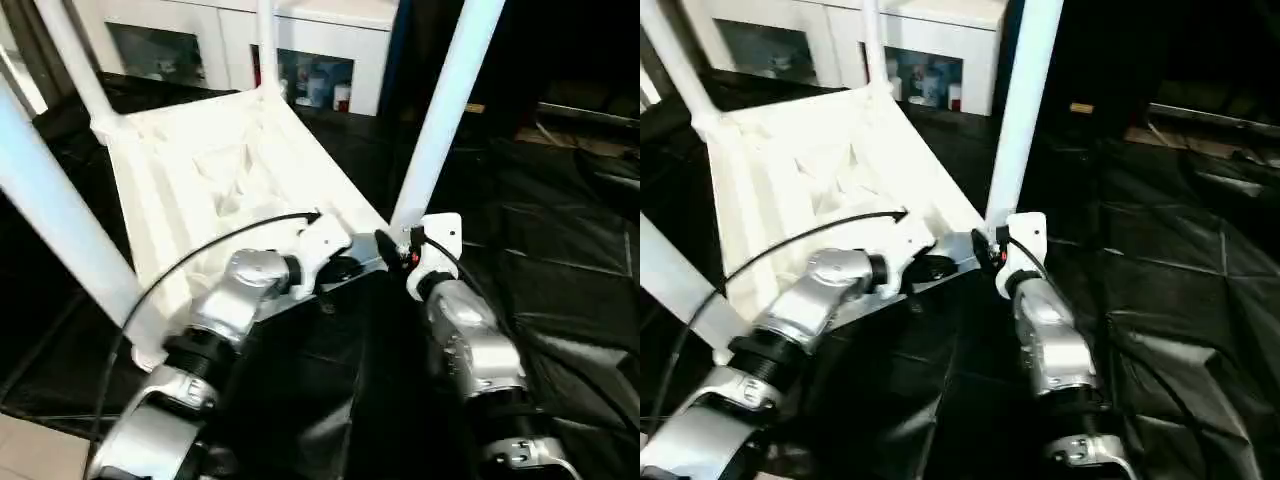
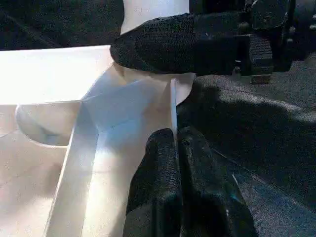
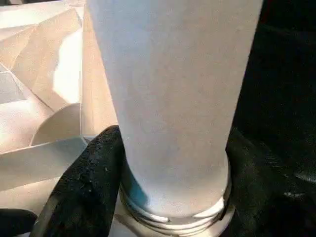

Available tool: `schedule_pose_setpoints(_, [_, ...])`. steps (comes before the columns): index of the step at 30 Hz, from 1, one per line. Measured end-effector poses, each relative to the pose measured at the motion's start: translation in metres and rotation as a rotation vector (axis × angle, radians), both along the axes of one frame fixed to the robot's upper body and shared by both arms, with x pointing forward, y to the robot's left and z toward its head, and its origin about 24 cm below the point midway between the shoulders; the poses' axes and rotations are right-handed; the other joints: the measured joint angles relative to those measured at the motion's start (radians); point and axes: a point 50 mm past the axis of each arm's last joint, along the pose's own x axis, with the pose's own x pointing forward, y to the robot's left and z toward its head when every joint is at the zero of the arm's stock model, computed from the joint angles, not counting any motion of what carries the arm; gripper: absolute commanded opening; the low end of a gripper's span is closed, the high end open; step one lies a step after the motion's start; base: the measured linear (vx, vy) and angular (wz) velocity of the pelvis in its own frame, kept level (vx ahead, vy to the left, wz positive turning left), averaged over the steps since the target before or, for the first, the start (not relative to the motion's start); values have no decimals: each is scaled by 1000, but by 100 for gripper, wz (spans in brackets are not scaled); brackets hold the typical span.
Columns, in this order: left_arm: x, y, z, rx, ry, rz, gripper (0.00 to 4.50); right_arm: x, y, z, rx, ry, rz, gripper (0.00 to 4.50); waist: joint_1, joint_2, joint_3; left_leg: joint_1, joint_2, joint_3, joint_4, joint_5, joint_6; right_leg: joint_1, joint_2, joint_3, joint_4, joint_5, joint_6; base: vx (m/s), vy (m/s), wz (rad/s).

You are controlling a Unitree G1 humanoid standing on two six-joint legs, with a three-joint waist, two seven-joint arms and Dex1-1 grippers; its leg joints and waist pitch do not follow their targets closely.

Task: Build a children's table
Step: Rotate leg to tighten

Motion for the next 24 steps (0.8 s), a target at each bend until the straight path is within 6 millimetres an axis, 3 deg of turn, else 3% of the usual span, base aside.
schedule_pose_setpoints(6, [1, 4, 2, -1, -3, -22, 0, 0, -6, -1, -38, -2, 99, 375, -2, -1, 2, -1, 0, -1, -1, 0, 0, -1, 0, -1, 0, 0, 0, 0, 0, 0])
schedule_pose_setpoints(9, [0, 12, 3, -4, 0, -32, 0, 0, -11, 1, -60, -14, 173, 375, -3, -1, 3, -1, 1, -1, -3, 0, 0, -1, 1, -2, 0, 2, -3, 0, 0, 0])
schedule_pose_setpoints(15, [-10, 42, 4, -13, 32, -161, 0, -13, -30, 8, -109, -3, 539, 375, -3, 2, 6, -2, 2, 1, -8, 0, 0, -4, 3, -4, 0, 1, -4, 0, 0, 0])
schedule_pose_setpoints(24, [-25, 68, 6, -6, 114, -304, 0, -27, -35, 16, -75, 25, 816, 375, -3, -2, 10, -3, 2, 3, -5, 2, 4, -8, 2, -3, 0, 1, -4, 0, 0, 0])
